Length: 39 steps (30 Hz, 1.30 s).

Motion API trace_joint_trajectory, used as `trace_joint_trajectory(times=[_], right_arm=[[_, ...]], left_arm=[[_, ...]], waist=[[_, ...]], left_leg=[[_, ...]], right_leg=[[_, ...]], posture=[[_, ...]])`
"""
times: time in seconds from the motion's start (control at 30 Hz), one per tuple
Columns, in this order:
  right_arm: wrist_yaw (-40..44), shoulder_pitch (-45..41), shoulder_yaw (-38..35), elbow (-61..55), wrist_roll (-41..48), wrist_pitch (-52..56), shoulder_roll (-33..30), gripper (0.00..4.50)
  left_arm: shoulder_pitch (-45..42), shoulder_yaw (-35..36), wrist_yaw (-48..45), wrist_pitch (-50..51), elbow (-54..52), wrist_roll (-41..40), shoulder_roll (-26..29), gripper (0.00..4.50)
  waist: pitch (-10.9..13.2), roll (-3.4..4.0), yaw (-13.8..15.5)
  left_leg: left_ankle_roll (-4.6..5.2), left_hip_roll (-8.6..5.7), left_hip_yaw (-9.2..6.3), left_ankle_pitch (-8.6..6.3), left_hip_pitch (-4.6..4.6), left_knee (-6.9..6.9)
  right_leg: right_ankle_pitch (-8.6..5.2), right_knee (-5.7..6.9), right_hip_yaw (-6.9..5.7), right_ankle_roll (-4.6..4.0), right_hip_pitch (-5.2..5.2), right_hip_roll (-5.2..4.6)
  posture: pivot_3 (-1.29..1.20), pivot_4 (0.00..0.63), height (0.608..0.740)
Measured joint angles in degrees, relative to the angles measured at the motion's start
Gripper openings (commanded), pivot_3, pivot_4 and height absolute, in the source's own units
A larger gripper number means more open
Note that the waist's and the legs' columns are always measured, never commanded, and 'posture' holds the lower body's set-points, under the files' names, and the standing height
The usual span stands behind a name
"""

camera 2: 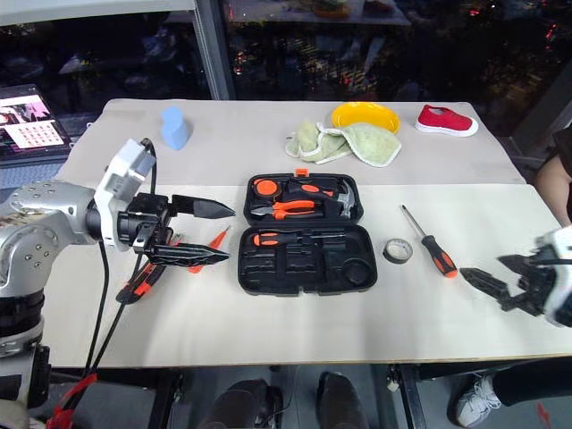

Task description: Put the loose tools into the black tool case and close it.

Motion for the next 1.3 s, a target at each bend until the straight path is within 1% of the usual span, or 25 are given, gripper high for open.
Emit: trace_joint_trajectory(times=[0.17,0.33,0.4,0.43,0.53,0.57,0.6,0.63,0.67,0.73,0.8,0.9,1.0,1.07,1.13,1.2,1.23,1.27,1.3], right_arm=[[-1.5,-7.2,5.3,4.2,-1.5,2.6,2.2,4.50],[-1.9,-10.6,9.5,8.6,-5.2,2.4,3.6,4.50],[-1.8,-11.9,11.1,10.6,-6.8,1.6,4.0,3.99],[-1.8,-12.4,11.5,11.5,-7.3,1.2,4.4,3.86],[-2.1,-13.9,11.5,13.5,-8.3,-0.2,6.6,2.80],[-2.0,-14.2,11.5,13.6,-8.5,-0.5,6.8,2.54],[-2.0,-14.2,11.5,13.7,-8.7,-1.0,7.2,1.88],[-1.9,-14.1,11.4,13.7,-8.9,-1.3,7.3,1.78],[-1.8,-13.4,11.0,13.2,-8.9,-1.5,7.4,1.39],[-1.6,-12.0,10.1,12.3,-8.8,-1.5,7.4,0.95],[-1.1,-9.9,8.0,10.8,-7.9,-1.2,7.4,0.97],[0.3,-8.7,2.9,8.5,-5.1,1.5,6.7,0.97],[3.4,-11.6,-1.8,5.7,-0.4,4.9,2.9,0.97],[7.2,-15.5,-2.3,3.6,2.1,5.2,-0.1,0.97],[11.5,-18.9,-0.8,1.1,4.1,5.2,-2.4,0.97],[16.7,-24.4,3.8,-2.1,5.1,4.6,-4.5,0.97],[19.2,-27.6,7.6,-2.3,3.8,3.0,-4.8,0.97],[22.5,-32.5,14.7,-2.4,0.8,-0.2,-4.5,0.97],[24.4,-34.6,18.3,-2.3,-0.9,-2.3,-4.0,0.97]], left_arm=[[0.3,0.1,2.2,0.0,-1.3,-1.5,0.3,4.43],[0.6,0.1,3.5,-0.2,-2.1,-2.3,0.9,4.43],[0.9,0.1,3.7,-0.4,-2.1,-2.4,1.0,4.50],[1.0,0.1,3.8,-0.4,-2.1,-2.4,1.1,4.50],[1.0,0.0,4.0,-0.9,-2.0,-2.4,1.1,4.50],[1.0,0.0,4.1,-1.1,-2.0,-2.4,1.1,4.50],[1.0,0.0,4.1,-1.1,-1.9,-2.4,1.1,4.50],[1.0,0.0,4.0,-1.2,-1.9,-2.4,1.2,4.50],[0.9,-0.2,3.9,-1.3,-1.7,-2.4,1.3,4.50],[0.6,-0.4,3.8,-1.5,-1.3,-2.4,1.6,4.50],[0.1,-0.8,3.7,-1.6,-0.7,-2.4,1.7,4.50],[0.0,-1.0,3.5,-2.6,0.3,-2.1,2.0,4.50],[-0.1,-1.8,3.2,-3.3,1.0,-1.2,2.7,4.50],[-0.1,-2.1,2.9,-4.0,1.8,-1.1,3.0,4.50],[0.0,-2.2,2.3,-4.6,2.2,-0.8,3.8,4.50],[-0.2,-2.4,1.3,-5.6,3.0,0.2,5.0,4.50],[0.0,-2.6,0.6,-6.4,3.4,0.8,5.7,4.50],[-0.1,-3.2,-0.3,-7.5,4.4,1.5,6.6,4.50],[-0.2,-3.6,-0.7,-7.8,4.8,2.0,6.8,4.50]], waist=[[0.0,0.00,0.2],[0.0,0.01,0.0],[0.0,0.02,-0.2],[0.0,0.01,-0.3],[0.0,0.01,-0.3],[0.0,0.01,-0.4],[0.0,0.01,-0.4],[0.0,0.02,-0.4],[0.0,0.01,-0.4],[0.0,0.02,-0.3],[0.0,0.03,-0.1],[0.1,0.10,-0.2],[0.1,0.21,-0.7],[0.1,0.23,-1.1],[0.2,0.28,-1.4],[0.2,0.27,-1.6],[0.2,0.24,-1.7],[0.2,0.20,-1.8],[0.2,0.14,-1.9]], left_leg=[[-0.01,-0.01,-0.04,0.00,-0.07,0.01],[-0.02,-0.01,-0.04,0.01,-0.02,0.01],[-0.02,-0.02,-0.03,0.02,-0.02,0.01],[-0.02,-0.02,-0.04,0.02,-0.01,0.01],[-0.04,-0.02,-0.04,0.02,0.00,0.01],[-0.04,-0.02,-0.04,0.03,0.01,0.01],[-0.05,-0.02,-0.04,0.03,0.02,0.01],[-0.05,-0.02,-0.04,0.03,0.02,0.01],[-0.05,-0.02,-0.05,0.03,0.02,0.01],[-0.05,-0.02,-0.06,0.03,0.02,0.01],[-0.06,-0.02,-0.07,0.03,0.00,0.01],[-0.06,-0.03,-0.06,0.03,-0.01,0.01],[-0.07,-0.03,-0.02,0.03,0.03,0.01],[-0.10,0.05,-0.03,0.05,0.07,0.00],[-0.09,0.07,-0.02,0.06,0.06,-0.01],[-0.07,0.12,-0.03,0.05,0.08,-0.02],[-0.05,0.12,-0.03,0.03,0.10,-0.02],[-0.04,0.11,0.03,0.02,0.12,-0.03],[-0.03,0.10,0.05,0.02,0.12,-0.02]], right_leg=[[0.01,-0.02,-0.02,0.00,0.01,0.01],[0.01,0.02,-0.02,0.00,0.01,0.04],[0.01,0.02,-0.01,0.00,0.00,0.04],[0.01,0.02,-0.02,0.00,0.02,0.05],[0.01,0.02,-0.01,0.00,0.03,0.05],[0.01,0.01,-0.01,0.00,0.03,0.06],[0.01,0.02,-0.01,0.00,0.03,0.06],[0.01,0.02,-0.01,0.00,0.03,0.07],[0.01,0.02,-0.01,0.00,0.02,0.07],[0.01,0.02,-0.02,0.00,0.03,0.07],[0.01,0.01,-0.04,0.01,0.03,0.06],[0.01,0.01,-0.01,0.02,0.03,0.05],[0.01,0.02,0.02,0.02,0.02,0.07],[0.02,0.02,0.00,0.01,0.04,0.12],[0.01,0.02,0.00,0.00,0.02,0.15],[0.01,-0.02,-0.01,0.00,0.06,0.17],[0.01,-0.01,-0.01,0.00,0.07,0.17],[0.01,-0.08,0.00,0.01,0.09,0.16],[0.01,-0.06,0.00,0.01,0.06,0.13]], posture=[[0.00,0.150,0.732],[0.00,0.150,0.732],[0.00,0.150,0.732],[0.00,0.150,0.732],[0.00,0.150,0.732],[0.00,0.150,0.732],[0.00,0.150,0.732],[0.00,0.150,0.732],[0.00,0.150,0.732],[0.00,0.150,0.732],[0.00,0.150,0.732],[0.00,0.150,0.732],[0.00,0.150,0.732],[0.00,0.150,0.732],[0.00,0.150,0.732],[0.00,0.150,0.732],[0.00,0.150,0.732],[0.00,0.150,0.732],[0.00,0.150,0.732]])
